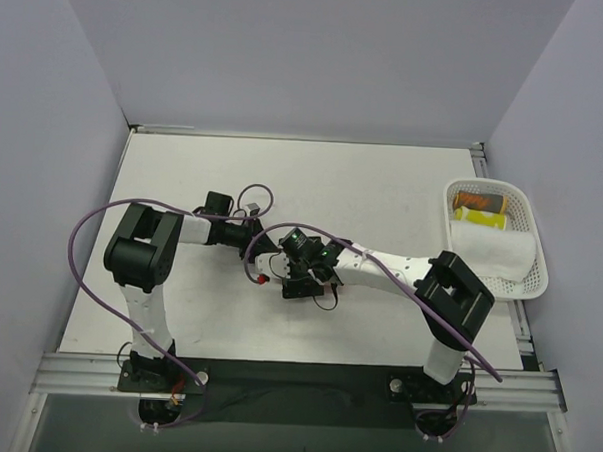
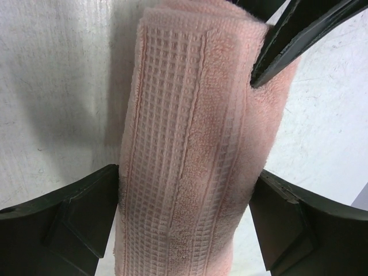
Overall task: Roll the towels
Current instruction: Place the rolled towel into the container
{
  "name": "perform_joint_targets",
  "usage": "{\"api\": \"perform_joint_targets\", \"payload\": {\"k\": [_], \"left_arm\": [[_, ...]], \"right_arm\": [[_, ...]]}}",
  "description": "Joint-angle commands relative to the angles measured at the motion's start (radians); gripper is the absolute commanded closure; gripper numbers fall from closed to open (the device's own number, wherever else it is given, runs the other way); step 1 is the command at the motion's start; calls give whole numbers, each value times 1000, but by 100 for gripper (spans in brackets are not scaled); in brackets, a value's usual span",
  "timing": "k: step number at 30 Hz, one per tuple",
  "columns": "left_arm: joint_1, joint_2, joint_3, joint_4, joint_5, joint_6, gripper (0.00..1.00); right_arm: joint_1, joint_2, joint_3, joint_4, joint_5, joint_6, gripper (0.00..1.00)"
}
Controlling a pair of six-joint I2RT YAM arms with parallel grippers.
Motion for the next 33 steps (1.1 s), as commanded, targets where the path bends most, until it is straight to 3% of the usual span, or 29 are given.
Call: {"api": "perform_joint_targets", "payload": {"k": [1, 6, 10, 15, 16, 17, 18, 21, 22, 25, 33], "left_arm": [[-10, 15, 21, -53, -39, -60, 100], [-10, 16, 7, -42, -45, -126, 100], [-7, 27, -7, 65, -38, -207, 100], [1, 41, 26, 111, -21, -245, 100], [1, 42, 19, 131, -18, -256, 95], [3, 47, 18, 149, -15, -265, 85], [3, 46, 19, 177, -12, -270, 62], [9, 35, 32, 224, -3, -270, 43], [13, 30, 50, 225, 2, -264, 32], [29, 9, 78, 228, 11, -235, 17], [61, -45, 90, 231, 17, -175, 9]], "right_arm": [[-11, 17, 3, 2, -8, -18, 12], [-36, 23, -22, -18, -48, -29, 10], [-54, 37, -31, -31, -114, -43, 12], [-120, 100, 9, -44, -165, -46, 36], [-132, 108, 19, -55, -180, -47, 39], [-145, 115, 39, -72, -218, -47, 48], [-180, 115, 51, -89, -247, -49, 53], [-241, 100, 104, -202, -379, -69, 74], [-258, 91, 116, -237, -419, -92, 85], [-307, 45, 142, -343, -510, -125, 100], [-448, -142, 210, -636, -597, -312, 100]]}}
